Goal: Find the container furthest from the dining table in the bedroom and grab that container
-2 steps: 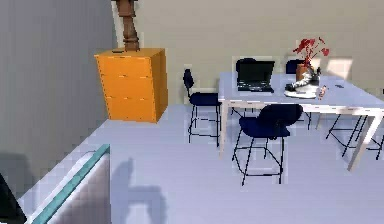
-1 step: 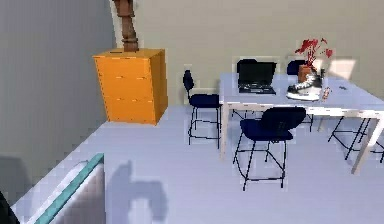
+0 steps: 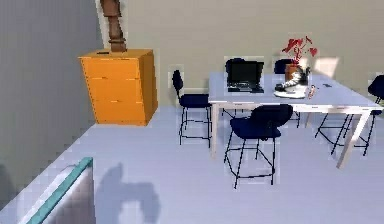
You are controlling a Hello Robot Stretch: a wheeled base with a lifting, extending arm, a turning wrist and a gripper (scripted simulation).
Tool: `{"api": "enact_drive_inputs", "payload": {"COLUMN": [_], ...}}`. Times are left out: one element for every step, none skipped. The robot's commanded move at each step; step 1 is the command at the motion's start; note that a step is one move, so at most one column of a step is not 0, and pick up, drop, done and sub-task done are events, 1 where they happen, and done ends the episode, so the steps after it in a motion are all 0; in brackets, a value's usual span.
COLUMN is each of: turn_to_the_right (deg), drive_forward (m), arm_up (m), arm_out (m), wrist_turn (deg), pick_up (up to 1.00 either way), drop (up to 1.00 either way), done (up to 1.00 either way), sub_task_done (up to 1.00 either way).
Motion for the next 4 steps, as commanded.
{"api": "enact_drive_inputs", "payload": {"turn_to_the_right": [0.0,45.0,42.0,0.0], "drive_forward": [0.95,0.0,0.0,0.85], "arm_up": [0.0,0.0,0.0,0.0], "arm_out": [0.0,0.0,0.0,0.0], "wrist_turn": [0.0,0.0,0.0,0.0], "pick_up": [0.0,0.0,0.0,0.0], "drop": [0.0,0.0,0.0,0.0], "done": [0.0,0.0,0.0,0.0], "sub_task_done": [0.0,0.0,0.0,0.0]}}
